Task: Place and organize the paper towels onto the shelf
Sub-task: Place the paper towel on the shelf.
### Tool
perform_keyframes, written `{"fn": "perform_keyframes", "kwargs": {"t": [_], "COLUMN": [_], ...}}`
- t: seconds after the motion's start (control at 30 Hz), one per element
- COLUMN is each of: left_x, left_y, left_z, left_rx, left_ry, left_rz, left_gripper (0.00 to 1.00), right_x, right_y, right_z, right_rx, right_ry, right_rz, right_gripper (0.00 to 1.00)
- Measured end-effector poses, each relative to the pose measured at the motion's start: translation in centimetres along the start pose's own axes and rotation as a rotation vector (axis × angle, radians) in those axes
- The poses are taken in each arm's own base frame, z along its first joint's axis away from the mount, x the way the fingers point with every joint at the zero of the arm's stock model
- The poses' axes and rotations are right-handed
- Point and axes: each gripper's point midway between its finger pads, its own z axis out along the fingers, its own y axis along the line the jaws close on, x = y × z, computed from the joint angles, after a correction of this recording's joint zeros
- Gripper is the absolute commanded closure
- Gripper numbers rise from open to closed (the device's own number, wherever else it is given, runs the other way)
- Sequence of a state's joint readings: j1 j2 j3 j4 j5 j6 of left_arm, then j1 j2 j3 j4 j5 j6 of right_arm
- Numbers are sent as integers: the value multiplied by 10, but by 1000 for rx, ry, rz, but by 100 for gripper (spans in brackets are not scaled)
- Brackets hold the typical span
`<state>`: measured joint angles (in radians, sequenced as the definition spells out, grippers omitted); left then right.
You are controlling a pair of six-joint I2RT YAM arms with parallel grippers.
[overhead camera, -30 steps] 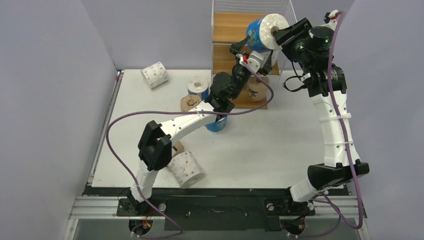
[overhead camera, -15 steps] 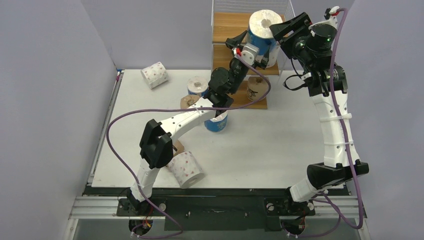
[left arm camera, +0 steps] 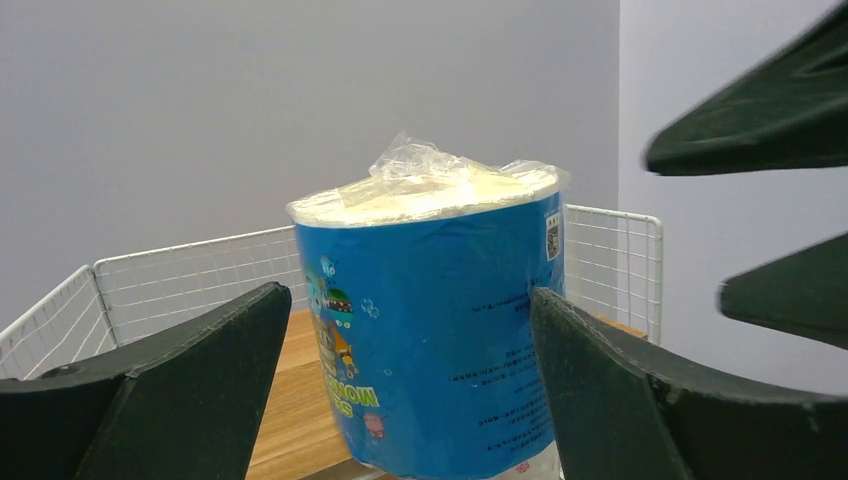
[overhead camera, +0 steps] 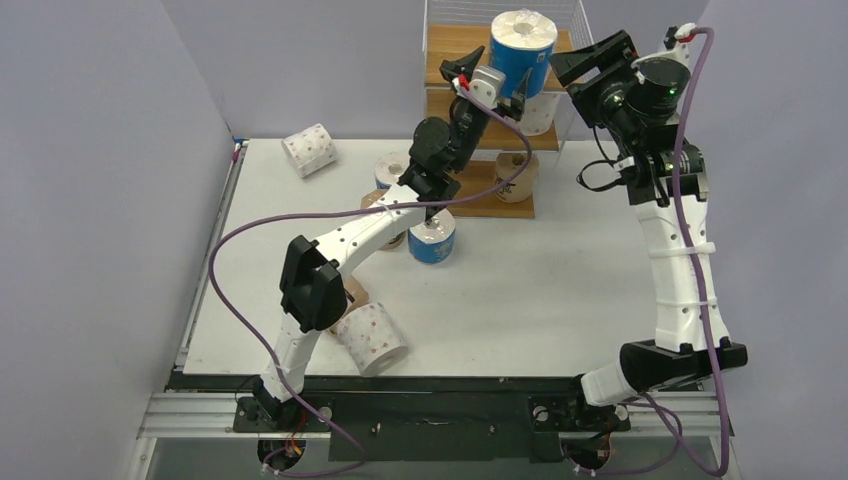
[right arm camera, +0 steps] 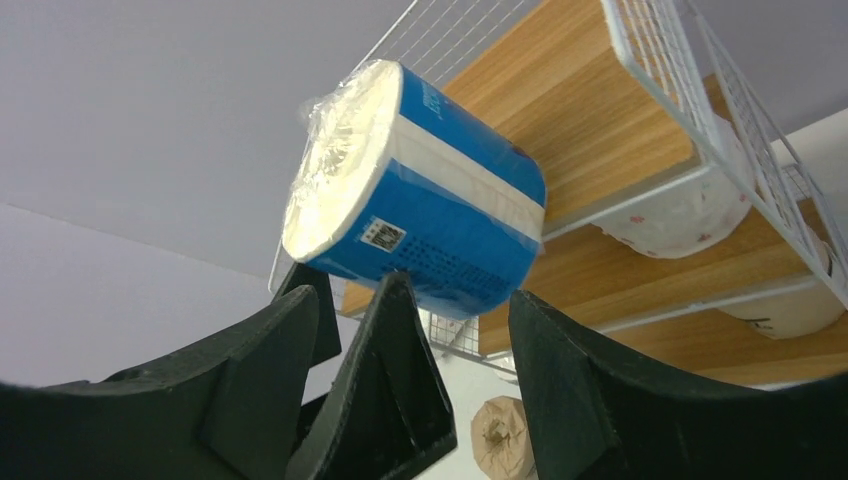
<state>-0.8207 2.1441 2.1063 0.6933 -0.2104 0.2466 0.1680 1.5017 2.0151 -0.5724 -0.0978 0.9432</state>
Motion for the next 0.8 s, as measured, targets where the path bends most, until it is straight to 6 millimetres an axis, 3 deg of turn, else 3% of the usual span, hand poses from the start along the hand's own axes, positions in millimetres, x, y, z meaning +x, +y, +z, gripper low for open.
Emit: {"fn": "perform_keyframes", "kwargs": {"t": [0.4,0.6,0.8], "left_x": [14,19,23], "left_y": [5,14,17], "left_z": [7,10,11], "left_rx": [-8,-26,-17], "left_ry": [26,41,63], "left_rz": [-40,-54,-76], "left_gripper": [14,14,3], "right_x": [-7,-2,3], "right_y": [-12,-18,-19], "right_z": [-55,-52,-47], "right_rx": [-27,-34,-55], "right_ry": [-71,-77,-71], "right_rz": [39,40,-6], "right_gripper": [35,35,33]}}
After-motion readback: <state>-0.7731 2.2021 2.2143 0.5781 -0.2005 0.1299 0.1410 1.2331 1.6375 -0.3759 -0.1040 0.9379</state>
